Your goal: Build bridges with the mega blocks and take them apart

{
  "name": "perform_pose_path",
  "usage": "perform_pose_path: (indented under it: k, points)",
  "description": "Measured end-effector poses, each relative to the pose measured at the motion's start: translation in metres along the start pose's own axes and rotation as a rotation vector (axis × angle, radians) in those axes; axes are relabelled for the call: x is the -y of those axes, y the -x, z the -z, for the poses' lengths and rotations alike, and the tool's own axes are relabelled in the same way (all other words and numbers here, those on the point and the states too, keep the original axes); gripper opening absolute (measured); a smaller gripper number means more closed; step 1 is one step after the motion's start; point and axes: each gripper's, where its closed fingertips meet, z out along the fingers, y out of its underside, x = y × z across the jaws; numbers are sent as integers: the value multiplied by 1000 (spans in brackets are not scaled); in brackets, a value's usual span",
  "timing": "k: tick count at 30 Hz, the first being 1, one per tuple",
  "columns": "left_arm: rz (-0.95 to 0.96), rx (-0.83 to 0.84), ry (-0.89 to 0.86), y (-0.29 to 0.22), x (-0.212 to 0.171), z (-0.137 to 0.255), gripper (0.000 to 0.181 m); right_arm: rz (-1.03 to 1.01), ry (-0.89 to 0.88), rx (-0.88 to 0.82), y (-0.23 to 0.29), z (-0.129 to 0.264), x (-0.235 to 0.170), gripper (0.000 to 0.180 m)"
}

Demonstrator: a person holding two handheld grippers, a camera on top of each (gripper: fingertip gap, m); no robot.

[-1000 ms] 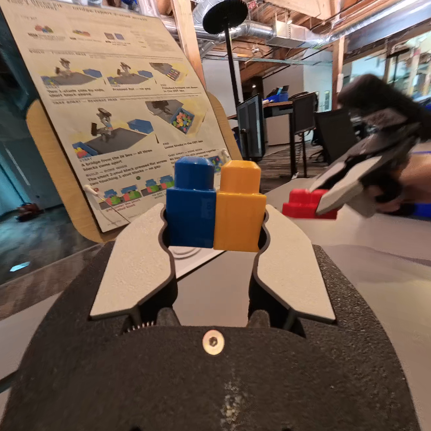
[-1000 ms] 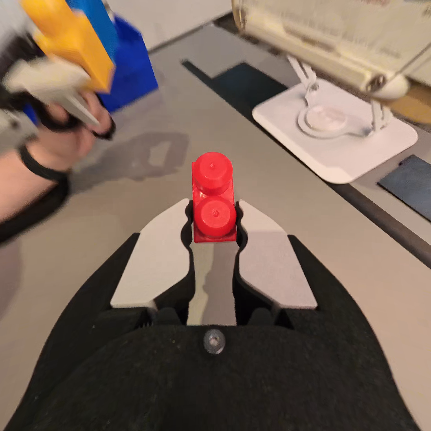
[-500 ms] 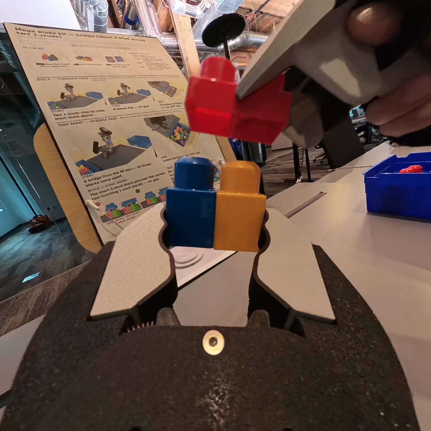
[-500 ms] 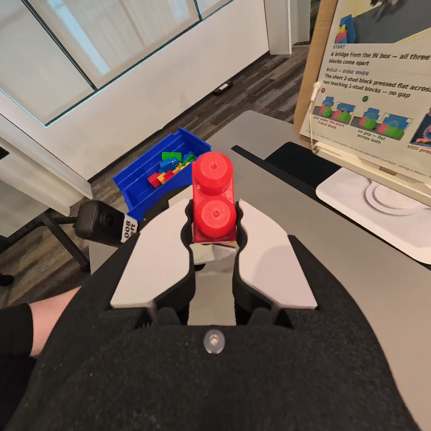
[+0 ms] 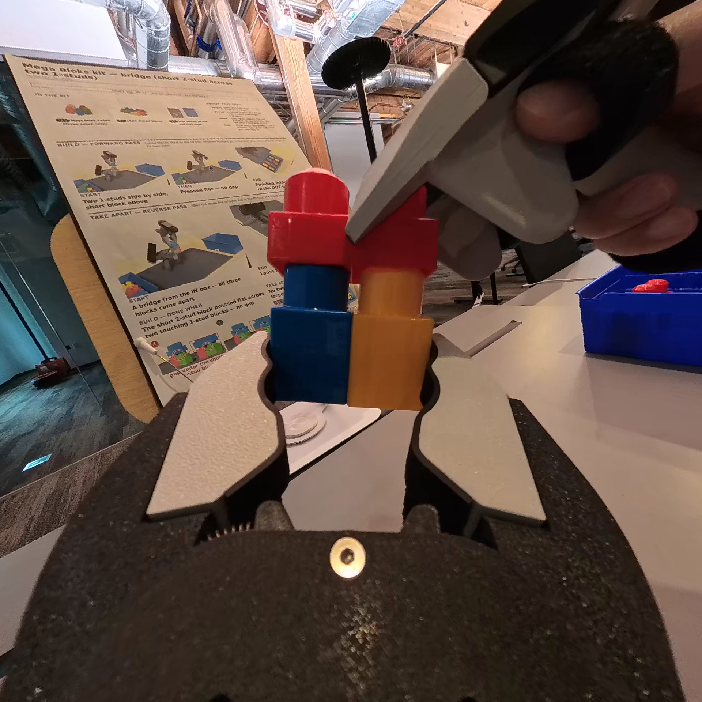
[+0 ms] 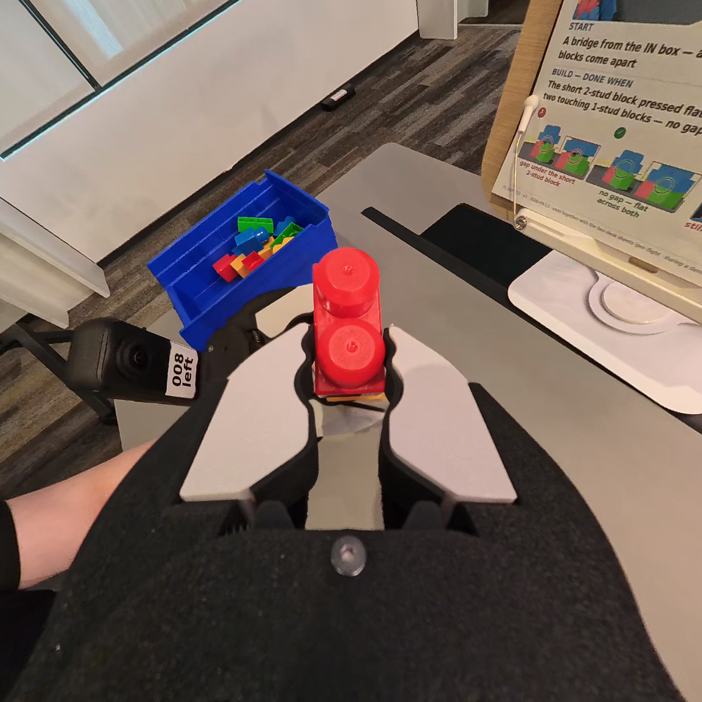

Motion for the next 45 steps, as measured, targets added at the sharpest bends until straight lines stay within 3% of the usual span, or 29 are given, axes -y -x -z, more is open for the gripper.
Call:
perform_pose_path:
  k: [33,45]
  points:
    - [6,-14,70,-11,3,-2,74,174,174,-149,1,5,-14,33]
    - [-64,-5,116,-10,-8,-8,75,158,12,-129,-3,8,12,43]
